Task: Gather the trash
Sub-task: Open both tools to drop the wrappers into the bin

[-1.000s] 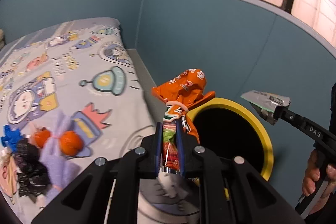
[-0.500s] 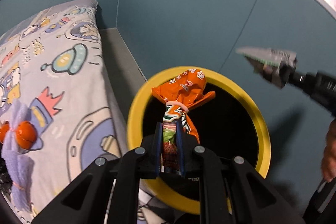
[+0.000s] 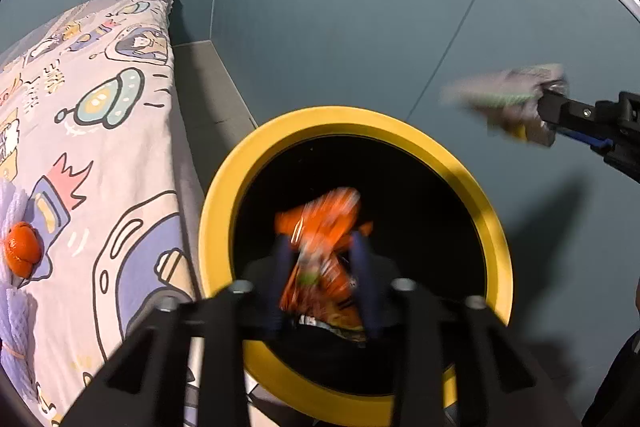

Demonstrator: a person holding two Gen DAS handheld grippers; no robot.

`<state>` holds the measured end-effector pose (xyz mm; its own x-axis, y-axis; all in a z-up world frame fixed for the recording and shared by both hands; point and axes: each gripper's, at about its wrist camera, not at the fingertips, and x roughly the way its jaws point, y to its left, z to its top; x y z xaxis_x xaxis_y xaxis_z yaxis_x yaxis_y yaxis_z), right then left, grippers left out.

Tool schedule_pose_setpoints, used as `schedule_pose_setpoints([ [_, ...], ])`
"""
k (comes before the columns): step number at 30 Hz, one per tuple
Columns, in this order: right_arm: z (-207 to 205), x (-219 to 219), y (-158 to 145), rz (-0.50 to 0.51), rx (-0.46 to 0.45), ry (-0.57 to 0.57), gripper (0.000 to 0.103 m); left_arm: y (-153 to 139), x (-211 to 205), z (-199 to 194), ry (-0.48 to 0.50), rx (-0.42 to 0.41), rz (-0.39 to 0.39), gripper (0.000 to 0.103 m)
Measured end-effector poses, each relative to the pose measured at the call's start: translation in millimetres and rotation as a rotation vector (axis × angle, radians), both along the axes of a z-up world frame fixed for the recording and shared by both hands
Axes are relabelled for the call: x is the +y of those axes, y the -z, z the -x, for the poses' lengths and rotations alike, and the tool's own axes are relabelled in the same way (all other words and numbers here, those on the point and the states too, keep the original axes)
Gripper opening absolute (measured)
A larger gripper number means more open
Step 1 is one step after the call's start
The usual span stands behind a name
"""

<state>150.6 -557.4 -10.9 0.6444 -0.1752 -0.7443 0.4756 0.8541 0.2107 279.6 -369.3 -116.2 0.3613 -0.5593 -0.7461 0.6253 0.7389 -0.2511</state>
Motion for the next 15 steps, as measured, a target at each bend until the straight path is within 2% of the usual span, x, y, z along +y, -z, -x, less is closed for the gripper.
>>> schedule_pose_setpoints([
  [1, 1, 0, 0, 0.004, -0.001, 0.007, 0.041, -1, 1, 1, -0.003, -0.001, 0.003, 0.044],
  [5, 6, 0, -6, 0.029, -0.001, 0.028, 0.04, -3, 7, -1, -0.009, 0.011, 0.02, 0.048],
  [6, 7, -1, -6, 0.025, 0.0, 0.029, 0.041, -5, 9, -1, -0.012, 0.006, 0.026, 0.053],
  [13, 14, 2, -11, 0.012, -0.005, 0.033, 0.041, -26, 29, -2, -0.047, -0.058, 0.05, 0.067],
  [15, 16, 5, -13, 0.019, -0.012, 0.031, 0.041, -32, 37, -2, -0.06, -0.074, 0.056, 0.068],
])
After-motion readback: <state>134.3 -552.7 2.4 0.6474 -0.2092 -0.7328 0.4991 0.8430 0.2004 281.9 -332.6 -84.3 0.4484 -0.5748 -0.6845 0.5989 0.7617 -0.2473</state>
